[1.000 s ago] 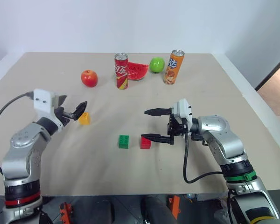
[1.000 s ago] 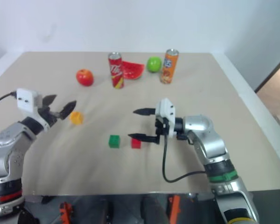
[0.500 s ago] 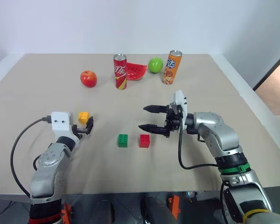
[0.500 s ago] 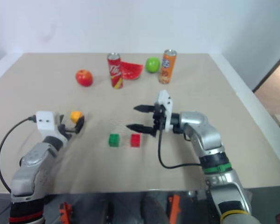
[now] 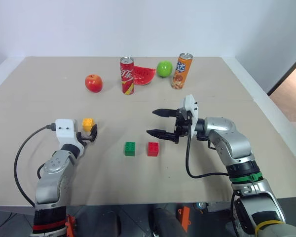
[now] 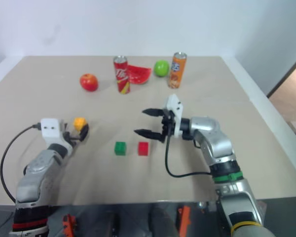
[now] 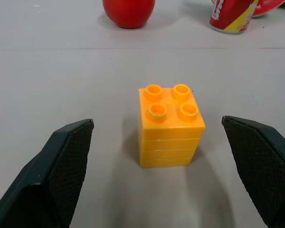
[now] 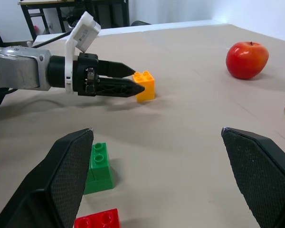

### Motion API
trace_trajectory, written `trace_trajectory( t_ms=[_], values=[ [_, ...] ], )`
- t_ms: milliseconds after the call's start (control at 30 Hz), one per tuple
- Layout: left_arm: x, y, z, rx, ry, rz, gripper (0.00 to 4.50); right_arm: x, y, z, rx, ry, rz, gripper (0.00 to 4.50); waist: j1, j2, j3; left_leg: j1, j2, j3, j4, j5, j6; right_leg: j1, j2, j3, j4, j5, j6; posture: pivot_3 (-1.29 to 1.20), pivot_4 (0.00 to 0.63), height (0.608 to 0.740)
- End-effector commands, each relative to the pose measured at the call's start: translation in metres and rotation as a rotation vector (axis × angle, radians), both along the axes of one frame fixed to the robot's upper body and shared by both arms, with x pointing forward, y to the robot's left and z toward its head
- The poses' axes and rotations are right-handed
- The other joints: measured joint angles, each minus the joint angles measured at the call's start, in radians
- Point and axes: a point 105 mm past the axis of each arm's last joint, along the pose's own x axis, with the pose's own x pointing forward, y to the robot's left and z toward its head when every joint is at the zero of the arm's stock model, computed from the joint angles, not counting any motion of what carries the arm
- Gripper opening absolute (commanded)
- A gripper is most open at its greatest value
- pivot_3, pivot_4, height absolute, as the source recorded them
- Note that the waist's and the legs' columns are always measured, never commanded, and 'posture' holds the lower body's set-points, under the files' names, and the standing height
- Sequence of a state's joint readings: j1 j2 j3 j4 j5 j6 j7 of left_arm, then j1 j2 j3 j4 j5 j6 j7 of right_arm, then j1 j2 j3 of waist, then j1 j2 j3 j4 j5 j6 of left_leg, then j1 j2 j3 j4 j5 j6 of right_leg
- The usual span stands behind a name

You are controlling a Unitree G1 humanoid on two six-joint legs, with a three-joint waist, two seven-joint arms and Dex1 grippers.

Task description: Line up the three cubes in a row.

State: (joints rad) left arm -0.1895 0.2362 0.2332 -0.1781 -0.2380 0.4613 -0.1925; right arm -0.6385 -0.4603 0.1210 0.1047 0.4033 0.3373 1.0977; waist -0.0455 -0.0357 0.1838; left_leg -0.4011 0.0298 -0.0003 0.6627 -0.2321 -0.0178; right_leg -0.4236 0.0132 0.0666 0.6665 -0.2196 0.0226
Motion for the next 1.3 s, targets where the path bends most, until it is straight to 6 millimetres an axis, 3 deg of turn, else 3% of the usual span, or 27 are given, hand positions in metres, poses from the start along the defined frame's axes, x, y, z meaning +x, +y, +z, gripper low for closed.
trace_trajectory(
  t_ms=[33,233,533,633,800,967,1067,1167,1300],
  values=[
    [0.005,0.004,0.016,0.019,-0.060,-0.009,3.40,-0.005,0.002,0.011,0.015,-0.067,0.024,4.50,0.000,0.000,0.000,0.000,0.000,0.000,0.000,0.000,0.000,0.000,0.000,0.000,0.000,0.000,0.000,0.00,0.150,0.740],
    [0.008,0.004,0.018,0.025,-0.065,-0.016,1.30,-0.008,0.002,0.009,0.002,-0.085,0.037,4.50,0.000,0.000,0.000,0.000,0.000,0.001,0.000,0.000,0.000,0.000,0.000,0.001,0.000,0.000,0.000,0.00,0.150,0.740],
    [0.003,-0.001,0.022,0.006,-0.069,-0.063,1.27,-0.007,0.002,0.009,-0.003,-0.095,0.040,4.50,0.000,0.000,0.000,0.000,0.000,0.001,0.000,0.000,0.000,0.000,0.000,0.001,0.000,0.000,0.000,0.00,0.150,0.740],
    [-0.006,-0.017,0.031,0.049,-0.100,-0.205,1.27,-0.008,0.002,0.010,-0.002,-0.098,0.043,4.50,0.000,0.000,0.000,0.000,0.000,0.001,-0.001,0.000,0.000,-0.001,0.000,0.001,0.000,0.000,0.000,0.00,0.150,0.740],
    [-0.040,-0.042,0.034,0.236,-0.089,-0.577,1.27,-0.008,0.001,0.011,-0.009,-0.109,0.051,4.50,-0.001,0.000,0.000,0.000,0.000,0.002,-0.004,0.000,0.000,-0.002,0.000,0.002,-0.001,-0.001,-0.001,0.00,0.150,0.740],
    [-0.069,-0.037,0.023,0.363,-0.054,-0.901,1.27,-0.008,0.000,0.011,-0.021,-0.116,0.056,4.50,-0.001,0.001,0.000,0.001,0.001,0.003,-0.007,0.000,-0.001,-0.004,0.000,0.002,-0.001,-0.003,-0.003,0.00,0.150,0.740],
    [-0.070,-0.026,0.015,0.399,-0.020,-1.028,1.27,-0.007,0.000,0.012,-0.030,-0.125,0.062,4.50,-0.001,0.001,0.000,0.001,0.001,0.002,-0.008,0.000,-0.001,-0.004,0.000,0.000,-0.001,-0.004,-0.005,0.00,0.150,0.740],
    [-0.054,-0.017,0.011,0.389,0.001,-1.054,1.27,-0.006,0.000,0.013,-0.034,-0.132,0.063,4.50,0.002,0.001,0.001,0.001,0.001,0.002,-0.008,0.000,0.000,-0.004,0.000,-0.001,-0.001,-0.004,-0.005,0.00,0.150,0.740],
    [-0.045,-0.019,0.008,0.379,0.015,-1.134,1.27,-0.005,-0.002,0.015,-0.038,-0.139,0.055,4.50,0.000,0.001,0.001,0.000,0.001,0.002,-0.007,0.000,0.000,-0.004,0.000,-0.001,-0.001,-0.004,-0.003,0.00,0.150,0.740]
  ],
)
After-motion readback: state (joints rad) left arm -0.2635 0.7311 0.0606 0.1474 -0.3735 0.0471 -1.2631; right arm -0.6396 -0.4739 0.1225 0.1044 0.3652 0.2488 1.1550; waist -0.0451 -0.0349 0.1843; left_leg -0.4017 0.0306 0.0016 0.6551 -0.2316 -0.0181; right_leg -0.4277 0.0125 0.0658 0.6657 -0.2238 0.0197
